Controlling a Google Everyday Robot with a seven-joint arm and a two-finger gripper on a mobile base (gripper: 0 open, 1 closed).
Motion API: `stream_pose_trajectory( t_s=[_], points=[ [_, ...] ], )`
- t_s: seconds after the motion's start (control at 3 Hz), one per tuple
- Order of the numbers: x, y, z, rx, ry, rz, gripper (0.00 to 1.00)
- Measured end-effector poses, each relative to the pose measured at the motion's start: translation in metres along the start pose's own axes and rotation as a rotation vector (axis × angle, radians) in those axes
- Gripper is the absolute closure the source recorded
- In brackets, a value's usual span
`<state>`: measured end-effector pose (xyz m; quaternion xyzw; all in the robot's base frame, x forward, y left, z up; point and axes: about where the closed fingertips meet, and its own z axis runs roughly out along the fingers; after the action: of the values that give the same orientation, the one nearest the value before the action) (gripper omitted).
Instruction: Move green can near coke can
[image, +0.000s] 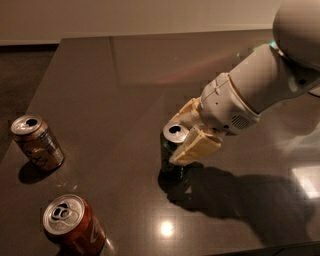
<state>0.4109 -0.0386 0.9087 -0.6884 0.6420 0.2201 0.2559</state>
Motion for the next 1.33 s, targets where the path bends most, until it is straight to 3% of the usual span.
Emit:
stream_pose_trajectory(
  t_s=[0.67, 1.33],
  points=[
    [-0.027, 0.019, -0.003, -0.05, -0.055, -0.07, 0.98],
    [-0.065, 0.069, 0.015, -0.105, -0.108, -0.239, 1.0]
  ],
)
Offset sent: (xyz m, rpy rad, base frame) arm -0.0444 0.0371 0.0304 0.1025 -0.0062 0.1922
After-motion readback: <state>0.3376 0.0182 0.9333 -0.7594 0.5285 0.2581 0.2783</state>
